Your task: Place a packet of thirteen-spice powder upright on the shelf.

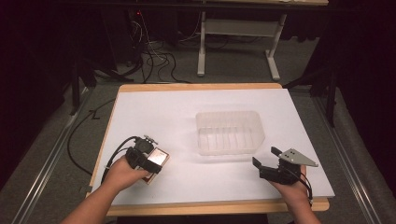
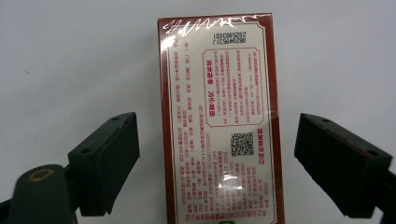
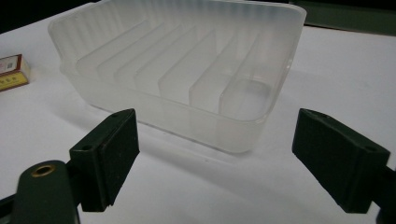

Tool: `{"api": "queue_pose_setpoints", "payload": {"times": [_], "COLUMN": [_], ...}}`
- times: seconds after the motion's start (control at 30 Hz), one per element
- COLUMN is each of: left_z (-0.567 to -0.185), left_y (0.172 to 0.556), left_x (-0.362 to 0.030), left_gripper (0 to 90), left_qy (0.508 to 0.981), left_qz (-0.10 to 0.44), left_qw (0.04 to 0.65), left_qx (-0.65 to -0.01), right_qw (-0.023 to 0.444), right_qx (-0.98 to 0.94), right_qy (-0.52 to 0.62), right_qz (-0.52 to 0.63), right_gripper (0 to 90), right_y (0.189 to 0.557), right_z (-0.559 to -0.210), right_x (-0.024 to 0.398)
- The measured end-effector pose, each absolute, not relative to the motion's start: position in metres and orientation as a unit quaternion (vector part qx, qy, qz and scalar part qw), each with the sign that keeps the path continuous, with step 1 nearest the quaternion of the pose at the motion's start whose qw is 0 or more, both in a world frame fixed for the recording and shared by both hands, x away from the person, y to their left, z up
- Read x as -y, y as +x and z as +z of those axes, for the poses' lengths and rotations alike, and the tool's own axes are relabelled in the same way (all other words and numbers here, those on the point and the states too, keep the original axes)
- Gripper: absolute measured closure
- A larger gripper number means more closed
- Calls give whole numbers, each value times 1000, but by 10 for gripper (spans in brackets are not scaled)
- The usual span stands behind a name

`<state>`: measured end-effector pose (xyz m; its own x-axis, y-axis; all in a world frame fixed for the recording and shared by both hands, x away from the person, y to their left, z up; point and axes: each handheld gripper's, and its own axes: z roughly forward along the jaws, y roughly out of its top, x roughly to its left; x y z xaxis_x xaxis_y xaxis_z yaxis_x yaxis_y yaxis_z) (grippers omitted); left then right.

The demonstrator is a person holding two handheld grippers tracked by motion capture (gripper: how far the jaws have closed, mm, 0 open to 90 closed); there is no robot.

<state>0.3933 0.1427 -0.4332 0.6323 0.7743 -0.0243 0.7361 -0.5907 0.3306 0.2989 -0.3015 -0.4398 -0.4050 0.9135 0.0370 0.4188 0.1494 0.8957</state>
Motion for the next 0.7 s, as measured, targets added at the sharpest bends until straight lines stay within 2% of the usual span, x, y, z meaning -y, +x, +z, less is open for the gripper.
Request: {"api": "queue_pose_setpoints", "payload": {"times": [0.7], "left_z": [-443], "left_y": [401], "left_x": [-138], "left_gripper": [150], "left_qy": [901], "left_qz": [21], "left_qw": [75], "left_qx": [-427], "right_qw": [271], "right_qx": [-708], "right_qy": [472], "right_qz": [450], "right_gripper": [150], "right_y": [300], "right_z": [-441], "right_x": [301]}}
